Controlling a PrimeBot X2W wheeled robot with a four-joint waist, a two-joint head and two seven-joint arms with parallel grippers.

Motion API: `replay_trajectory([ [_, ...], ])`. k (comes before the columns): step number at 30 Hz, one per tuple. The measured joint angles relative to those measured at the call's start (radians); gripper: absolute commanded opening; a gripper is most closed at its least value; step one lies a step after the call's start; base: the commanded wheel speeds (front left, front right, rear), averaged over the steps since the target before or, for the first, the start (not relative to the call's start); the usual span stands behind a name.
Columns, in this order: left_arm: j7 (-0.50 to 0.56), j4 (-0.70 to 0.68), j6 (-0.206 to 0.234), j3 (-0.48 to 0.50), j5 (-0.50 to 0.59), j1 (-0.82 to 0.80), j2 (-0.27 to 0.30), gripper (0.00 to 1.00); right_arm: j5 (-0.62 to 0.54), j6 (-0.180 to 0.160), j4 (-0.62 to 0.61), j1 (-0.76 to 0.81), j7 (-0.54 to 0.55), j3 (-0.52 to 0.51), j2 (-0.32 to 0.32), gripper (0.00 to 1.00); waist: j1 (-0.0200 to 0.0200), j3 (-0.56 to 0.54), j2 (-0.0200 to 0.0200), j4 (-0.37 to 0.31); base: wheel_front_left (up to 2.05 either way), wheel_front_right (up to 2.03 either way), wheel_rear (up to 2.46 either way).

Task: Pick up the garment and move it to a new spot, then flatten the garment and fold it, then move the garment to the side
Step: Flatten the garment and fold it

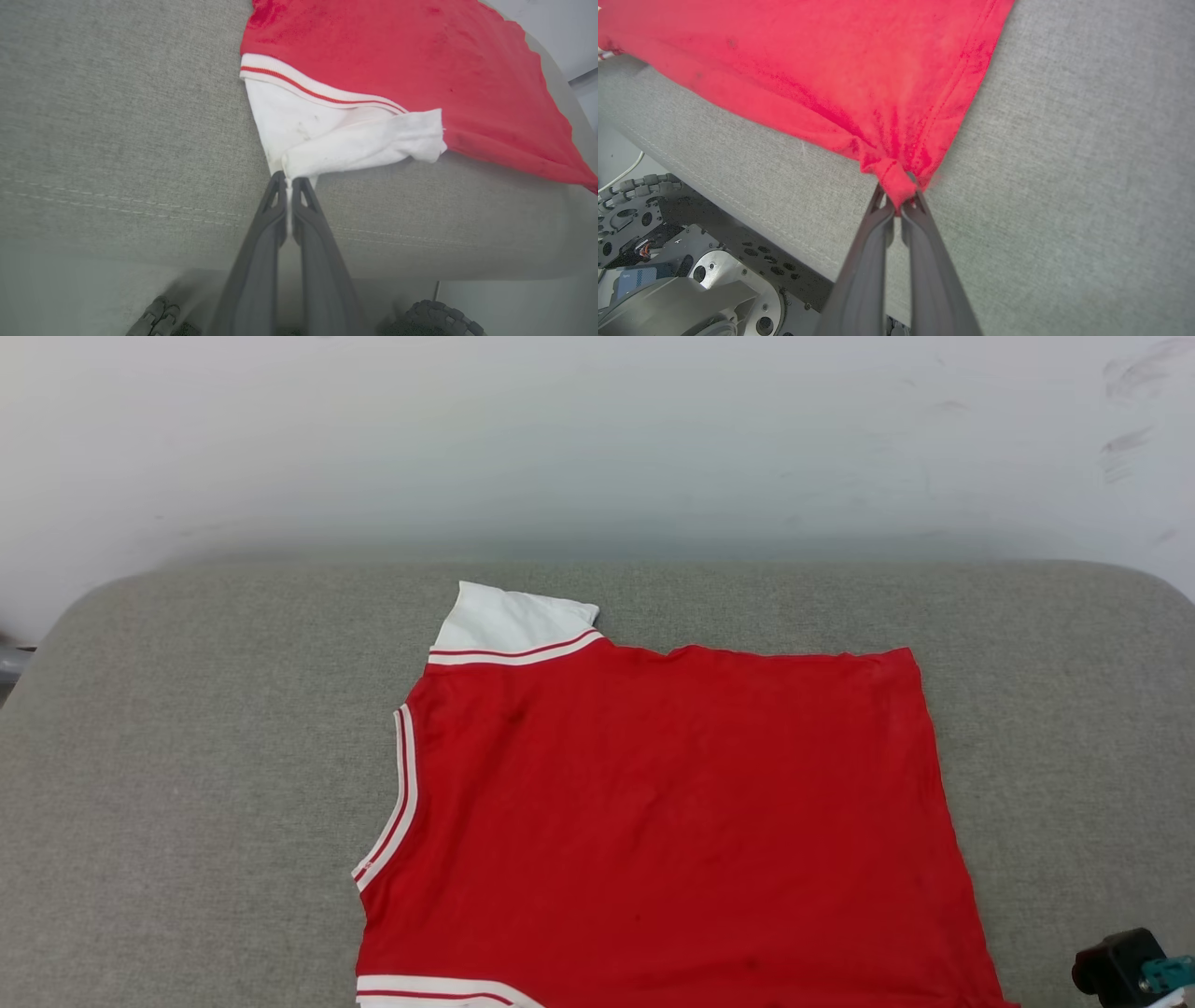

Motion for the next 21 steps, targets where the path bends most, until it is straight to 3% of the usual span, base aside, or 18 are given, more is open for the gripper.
replay_trajectory([
  [6, 0.003, 0.021, -0.030, -0.011, 0.044, -0.112, 0.013, 0.00, -0.027, 0.000, -0.046, 0.005, 0.033, -0.070, 0.044, 0.00, 0.0002, 0.013, 0.0000, 0.003, 0.00, 0.00, 0.00],
  [13, 0.032, 0.055, -0.063, 0.001, 0.088, -0.261, 0.067, 0.00, -0.053, 0.000, -0.087, -0.029, 0.059, -0.127, 0.074, 0.00, 0.0002, 0.035, 0.0000, -0.009, 0.00, 0.00, 0.00],
  [21, 0.107, 0.110, -0.135, -0.014, 0.139, -0.511, 0.113, 0.00, -0.052, 0.000, -0.100, -0.115, 0.086, -0.155, 0.105, 0.00, 0.0003, 0.107, 0.0000, -0.029, 0.00, 0.00, 0.00],
])
